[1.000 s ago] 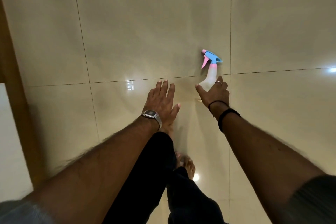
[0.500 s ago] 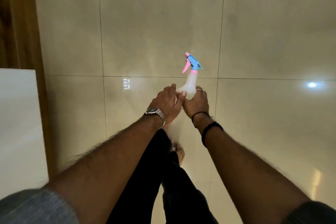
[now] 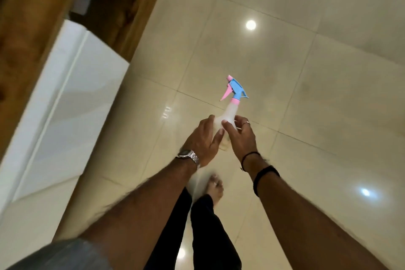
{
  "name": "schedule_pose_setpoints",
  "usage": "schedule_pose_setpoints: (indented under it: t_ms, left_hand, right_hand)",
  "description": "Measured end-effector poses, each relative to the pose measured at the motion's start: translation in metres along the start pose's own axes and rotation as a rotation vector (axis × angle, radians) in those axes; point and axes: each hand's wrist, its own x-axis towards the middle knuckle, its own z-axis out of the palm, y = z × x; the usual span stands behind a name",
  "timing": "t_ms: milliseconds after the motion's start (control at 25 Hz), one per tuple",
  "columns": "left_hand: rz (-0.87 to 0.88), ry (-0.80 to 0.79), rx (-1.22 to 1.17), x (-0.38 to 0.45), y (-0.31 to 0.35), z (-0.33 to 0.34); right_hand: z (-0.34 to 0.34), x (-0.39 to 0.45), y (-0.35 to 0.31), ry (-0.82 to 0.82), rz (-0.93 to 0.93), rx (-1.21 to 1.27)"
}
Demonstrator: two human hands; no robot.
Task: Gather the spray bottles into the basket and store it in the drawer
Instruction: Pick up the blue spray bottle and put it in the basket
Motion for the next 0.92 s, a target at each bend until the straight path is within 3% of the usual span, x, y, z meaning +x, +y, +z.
schedule_pose_setpoints:
  t_ms: [240, 400, 600, 720, 920]
  left_hand:
    - [-0.145, 0.058, 0.017, -0.112, -0.101, -0.071]
    - [-0.185, 0.03, 0.002, -0.191, -0.184, -0.094]
    - [-0.239, 0.259, 0.005, -0.315, -0.327, -0.12]
    - [-0.371, 0.387, -0.036, -0.404, -0.401, -0.136]
    - [-0.677, 0.453, -0.219, -0.556, -0.52, -0.173]
  right_hand:
    - [0.115, -0.071, -0.013, -0.263, -0.118, -0.297]
    - [0.201, -0.126, -0.004, -0.272, -0.16, -0.543]
    - [0.36, -0.221, 0.035, -0.391, -0.268, -0.634]
    - [0.448, -0.289, 0.053, -0.461, -0.341, -0.633]
    - [0.598, -0.404, 0.041, -0.643, -0.571, -0.672]
